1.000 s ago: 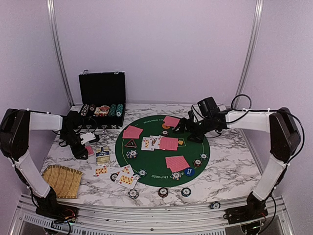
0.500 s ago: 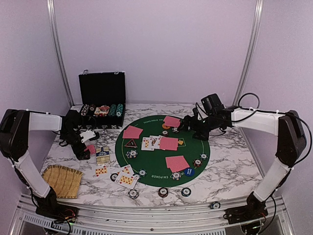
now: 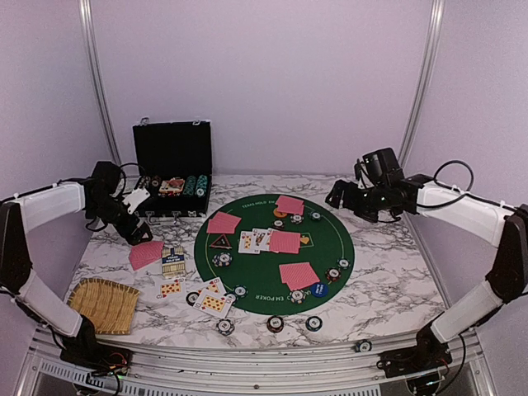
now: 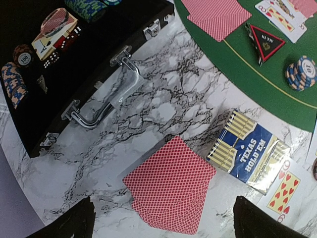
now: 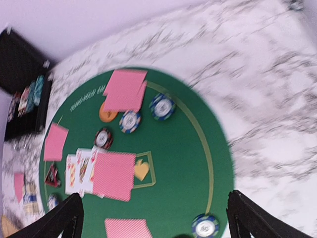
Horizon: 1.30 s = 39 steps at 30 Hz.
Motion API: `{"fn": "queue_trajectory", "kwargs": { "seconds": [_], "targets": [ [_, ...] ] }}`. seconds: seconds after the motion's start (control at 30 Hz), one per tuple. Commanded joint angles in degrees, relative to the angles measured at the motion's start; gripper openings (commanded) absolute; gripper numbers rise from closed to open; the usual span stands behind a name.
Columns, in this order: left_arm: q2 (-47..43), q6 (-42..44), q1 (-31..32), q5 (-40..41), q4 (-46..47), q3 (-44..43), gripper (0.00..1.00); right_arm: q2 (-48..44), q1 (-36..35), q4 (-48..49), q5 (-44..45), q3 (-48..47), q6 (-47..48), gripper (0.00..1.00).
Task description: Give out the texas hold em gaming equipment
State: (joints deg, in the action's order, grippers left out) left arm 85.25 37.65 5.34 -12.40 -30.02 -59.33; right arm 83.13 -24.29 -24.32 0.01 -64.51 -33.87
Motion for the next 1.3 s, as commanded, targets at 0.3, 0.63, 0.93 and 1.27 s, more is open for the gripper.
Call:
{"fn": "queue_trajectory", "kwargs": {
  "seconds": [0.3, 0.63, 0.93, 1.27],
  "targets": [
    [-3.45, -20.23, -4.66, -4.57, 43.27, 20.08, 0.99, -16.99, 4.68, 50.42, 54.14, 36.0, 22.72, 0.99],
    [0.46, -29.5, -7.87, -1.76, 66.23, 28.01, 0.99, -7.64, 7.23, 86.91, 49.88, 49.16, 37.87, 0.99],
    [-1.51, -34.7, -7.9, 3.52, 79.45, 35.31, 0.99, 0.35, 9.72, 107.2, 43.7, 55.77, 41.27, 0.99],
    [-3.27, -36.07, -7.89, 7.58, 82.56, 37.79, 0.99, 6.93, 11.44, 115.67, 31.13, 56.93, 44.99, 0.99]
  ]
}}
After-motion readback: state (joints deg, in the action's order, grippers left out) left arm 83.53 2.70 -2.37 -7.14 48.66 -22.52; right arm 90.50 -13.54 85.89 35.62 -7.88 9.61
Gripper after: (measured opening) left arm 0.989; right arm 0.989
